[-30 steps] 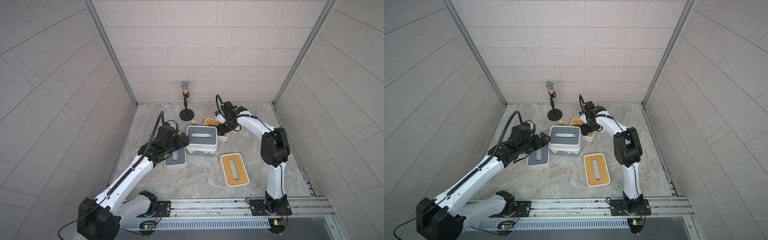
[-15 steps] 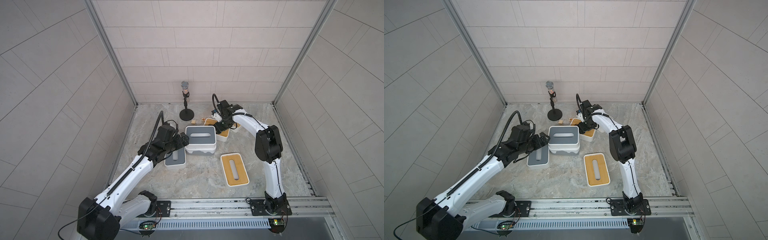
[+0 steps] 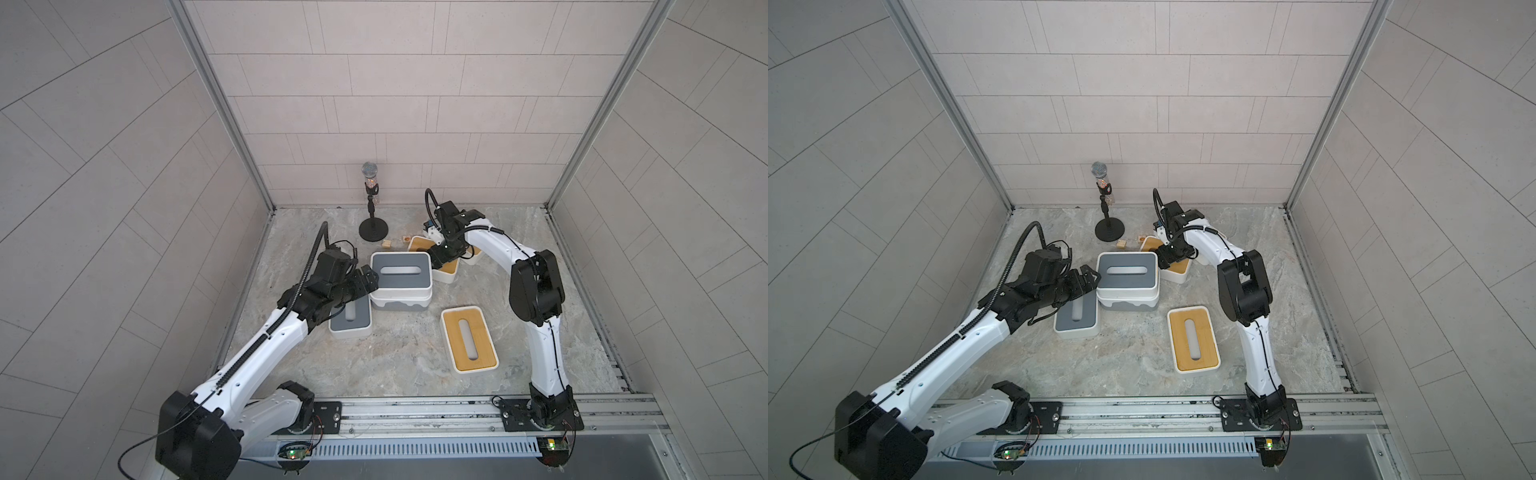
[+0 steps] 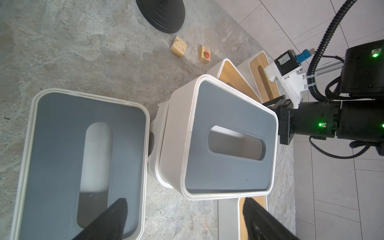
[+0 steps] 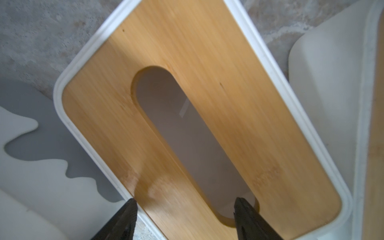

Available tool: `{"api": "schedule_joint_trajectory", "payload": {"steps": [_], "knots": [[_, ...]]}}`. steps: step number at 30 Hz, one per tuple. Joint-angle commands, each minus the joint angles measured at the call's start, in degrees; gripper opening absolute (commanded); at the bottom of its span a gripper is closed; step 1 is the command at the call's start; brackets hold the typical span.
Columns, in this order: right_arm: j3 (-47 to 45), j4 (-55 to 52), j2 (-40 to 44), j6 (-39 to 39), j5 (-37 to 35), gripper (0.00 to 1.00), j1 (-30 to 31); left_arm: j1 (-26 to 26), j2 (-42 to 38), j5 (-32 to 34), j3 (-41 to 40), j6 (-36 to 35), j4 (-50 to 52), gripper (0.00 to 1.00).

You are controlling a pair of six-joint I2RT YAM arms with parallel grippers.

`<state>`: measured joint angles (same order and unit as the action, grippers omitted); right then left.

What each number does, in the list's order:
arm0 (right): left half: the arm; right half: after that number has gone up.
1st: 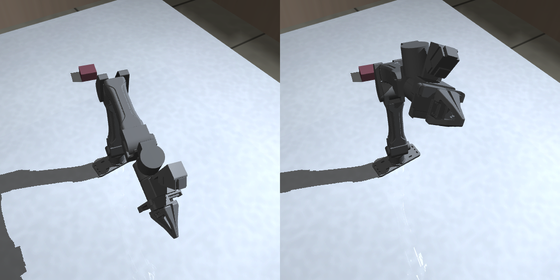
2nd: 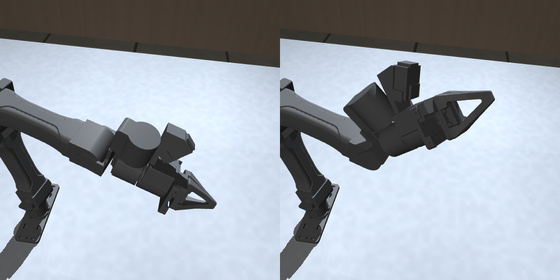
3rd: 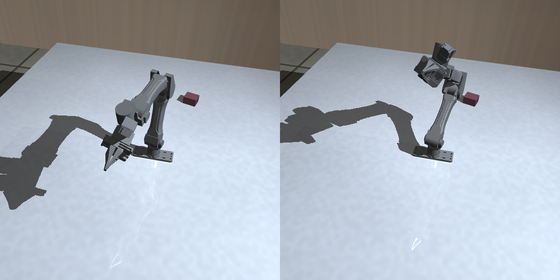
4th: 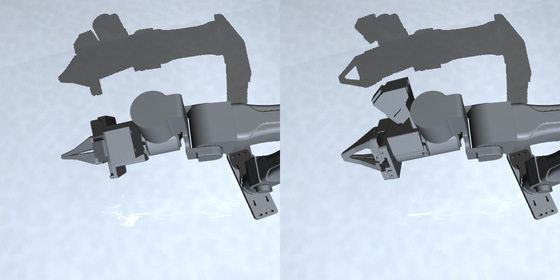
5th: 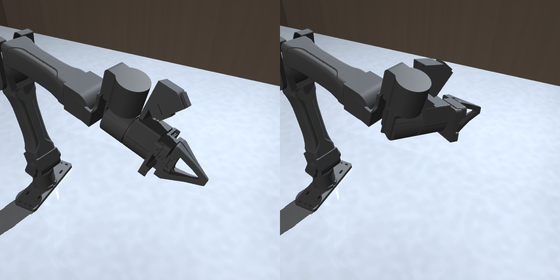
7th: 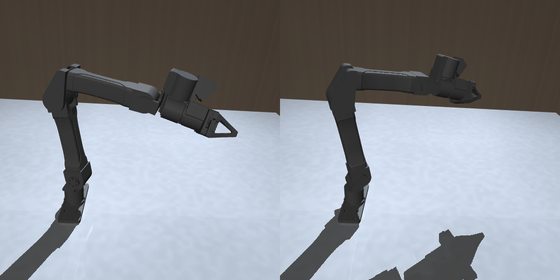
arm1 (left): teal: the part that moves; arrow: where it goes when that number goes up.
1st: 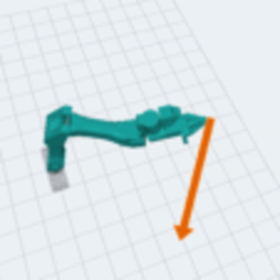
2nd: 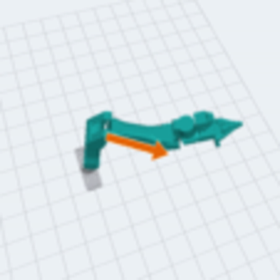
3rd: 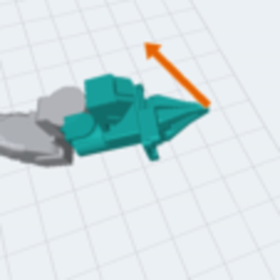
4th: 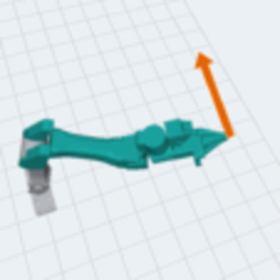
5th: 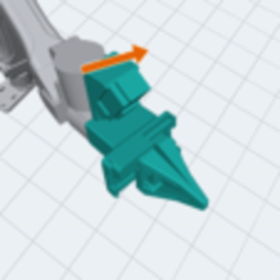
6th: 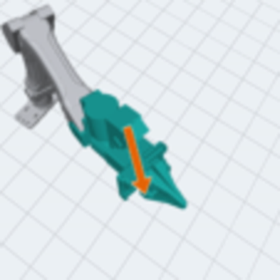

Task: Stack the tissue boxes
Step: Move the tissue box to the center of the board.

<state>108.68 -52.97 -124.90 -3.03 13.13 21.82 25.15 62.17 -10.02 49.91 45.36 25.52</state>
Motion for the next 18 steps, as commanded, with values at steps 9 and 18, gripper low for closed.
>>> {"api": "schedule_joint_trajectory", "payload": {"steps": [9, 18], "knots": [[4.3, -2.1, -3.2, -2.5, 0.8, 0.81, 0.8, -0.1, 0.1, 0.8, 1.8, -0.6, 0.3, 0.93], [0.8, -1.8, -2.4, -2.4, 2.0, 0.77, 0.5, -0.2, 0.5, 0.5, 1.8, -0.7, 0.2, 0.93]]}}
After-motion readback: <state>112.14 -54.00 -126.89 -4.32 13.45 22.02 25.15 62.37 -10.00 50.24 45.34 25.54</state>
